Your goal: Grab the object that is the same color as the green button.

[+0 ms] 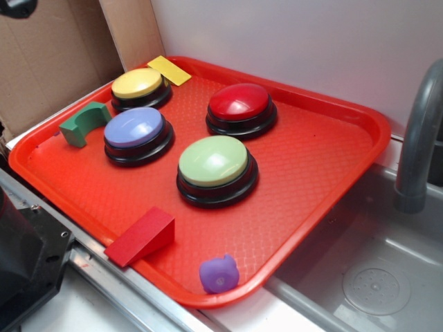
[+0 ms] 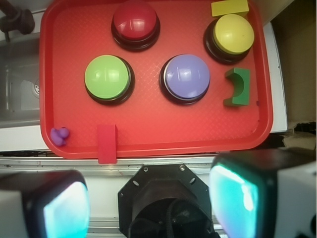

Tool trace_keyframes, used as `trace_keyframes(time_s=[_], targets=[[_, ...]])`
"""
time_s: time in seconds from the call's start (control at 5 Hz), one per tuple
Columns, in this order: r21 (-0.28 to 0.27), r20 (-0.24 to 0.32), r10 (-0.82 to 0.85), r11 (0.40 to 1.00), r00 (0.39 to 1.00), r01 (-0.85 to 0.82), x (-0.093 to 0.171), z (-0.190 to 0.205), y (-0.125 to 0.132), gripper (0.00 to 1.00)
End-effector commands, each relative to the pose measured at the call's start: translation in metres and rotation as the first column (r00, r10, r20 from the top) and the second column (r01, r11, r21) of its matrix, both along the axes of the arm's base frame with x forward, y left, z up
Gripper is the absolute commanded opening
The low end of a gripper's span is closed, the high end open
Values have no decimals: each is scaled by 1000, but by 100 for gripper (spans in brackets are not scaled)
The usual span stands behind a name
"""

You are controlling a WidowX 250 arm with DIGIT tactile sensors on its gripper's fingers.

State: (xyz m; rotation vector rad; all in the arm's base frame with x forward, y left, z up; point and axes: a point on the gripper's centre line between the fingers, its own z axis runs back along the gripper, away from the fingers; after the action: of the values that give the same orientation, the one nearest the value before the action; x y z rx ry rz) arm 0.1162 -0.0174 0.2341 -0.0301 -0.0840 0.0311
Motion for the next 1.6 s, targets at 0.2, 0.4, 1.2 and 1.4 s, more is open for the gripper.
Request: trace_keyframes(time_s=[0.2, 0.4, 1.2, 1.4], targets=[[-40, 38, 83, 996, 996, -82, 0, -7, 14, 100], [-50, 35, 210, 977, 977, -208, 2, -25, 39, 100], [-84, 40, 634, 773, 773, -629, 18, -105, 125, 100], [-94, 72, 730, 683, 680, -724, 25, -116, 141, 100]])
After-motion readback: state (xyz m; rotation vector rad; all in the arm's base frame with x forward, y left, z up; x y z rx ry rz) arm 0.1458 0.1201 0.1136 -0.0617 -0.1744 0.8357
